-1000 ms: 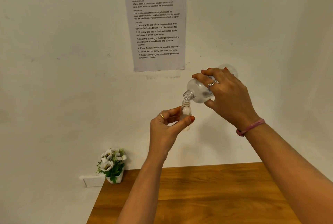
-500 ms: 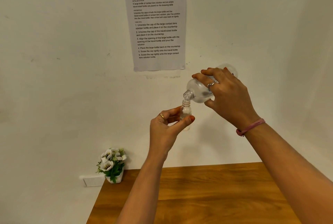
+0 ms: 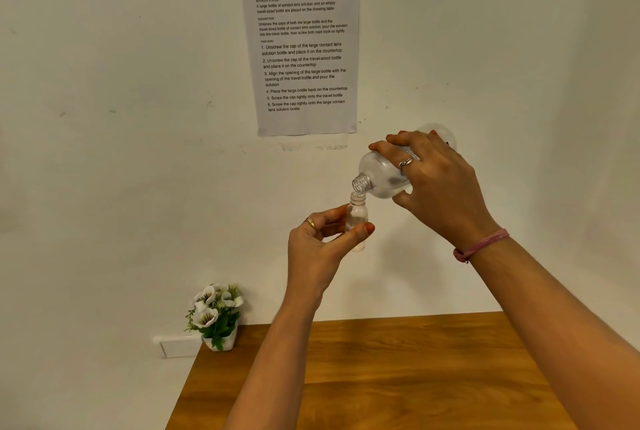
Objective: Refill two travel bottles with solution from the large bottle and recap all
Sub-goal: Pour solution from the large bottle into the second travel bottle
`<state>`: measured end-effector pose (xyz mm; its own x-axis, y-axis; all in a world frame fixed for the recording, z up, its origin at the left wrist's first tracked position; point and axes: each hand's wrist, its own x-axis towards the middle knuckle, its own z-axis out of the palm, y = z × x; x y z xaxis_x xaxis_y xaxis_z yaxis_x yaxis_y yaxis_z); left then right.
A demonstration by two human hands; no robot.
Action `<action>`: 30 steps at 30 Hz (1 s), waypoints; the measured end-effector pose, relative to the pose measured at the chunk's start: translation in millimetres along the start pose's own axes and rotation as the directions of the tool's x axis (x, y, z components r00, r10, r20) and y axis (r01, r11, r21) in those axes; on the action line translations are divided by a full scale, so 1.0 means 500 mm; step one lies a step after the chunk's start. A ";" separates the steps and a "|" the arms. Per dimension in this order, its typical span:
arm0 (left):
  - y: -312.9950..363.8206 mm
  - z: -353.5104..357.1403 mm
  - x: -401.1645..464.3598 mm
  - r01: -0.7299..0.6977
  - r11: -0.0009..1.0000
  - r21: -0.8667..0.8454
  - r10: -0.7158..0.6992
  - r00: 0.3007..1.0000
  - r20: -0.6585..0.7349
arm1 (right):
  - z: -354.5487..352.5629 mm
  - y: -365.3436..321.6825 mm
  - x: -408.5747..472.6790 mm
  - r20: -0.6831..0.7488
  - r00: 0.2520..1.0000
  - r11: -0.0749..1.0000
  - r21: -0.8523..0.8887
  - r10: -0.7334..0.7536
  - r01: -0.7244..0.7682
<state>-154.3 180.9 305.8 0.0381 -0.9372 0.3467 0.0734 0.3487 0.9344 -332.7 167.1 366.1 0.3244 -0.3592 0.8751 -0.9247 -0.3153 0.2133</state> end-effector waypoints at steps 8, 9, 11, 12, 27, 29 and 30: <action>0.004 0.000 -0.001 -0.005 1.000 -0.004 0.005 1.000 0.001 | 0.000 0.000 -0.001 0.000 1.000 1.000 -0.010 -0.002 0.002; 0.004 0.000 -0.002 -0.004 1.000 -0.010 0.004 1.000 0.001 | -0.001 0.000 0.000 0.000 1.000 1.000 -0.010 -0.002 0.002; 0.005 -0.001 -0.001 -0.004 1.000 -0.019 0.004 1.000 0.001 | -0.001 0.001 0.000 -0.004 1.000 1.000 -0.009 -0.004 0.004; 0.005 -0.001 -0.002 -0.004 1.000 -0.019 0.004 1.000 0.000 | -0.002 0.001 0.000 -0.007 1.000 1.000 -0.010 -0.005 0.005; 0.008 -0.002 -0.006 -0.017 1.000 -0.014 0.017 1.000 0.008 | -0.005 -0.004 0.003 -0.015 1.000 1.000 -0.012 -0.015 0.015; 0.008 -0.001 -0.006 -0.017 1.000 -0.019 0.017 1.000 0.009 | -0.007 -0.004 0.004 -0.016 1.000 1.000 -0.013 -0.018 0.018; 0.008 -0.001 -0.006 -0.018 1.000 -0.023 0.018 1.000 0.009 | -0.008 -0.004 0.004 -0.015 1.000 1.000 -0.014 -0.019 0.019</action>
<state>-153.7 185.3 308.4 0.0309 -0.9309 0.3640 0.0956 0.3653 0.9260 -331.0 170.4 369.1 0.3390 -0.3398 0.8773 -0.9211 -0.3095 0.2361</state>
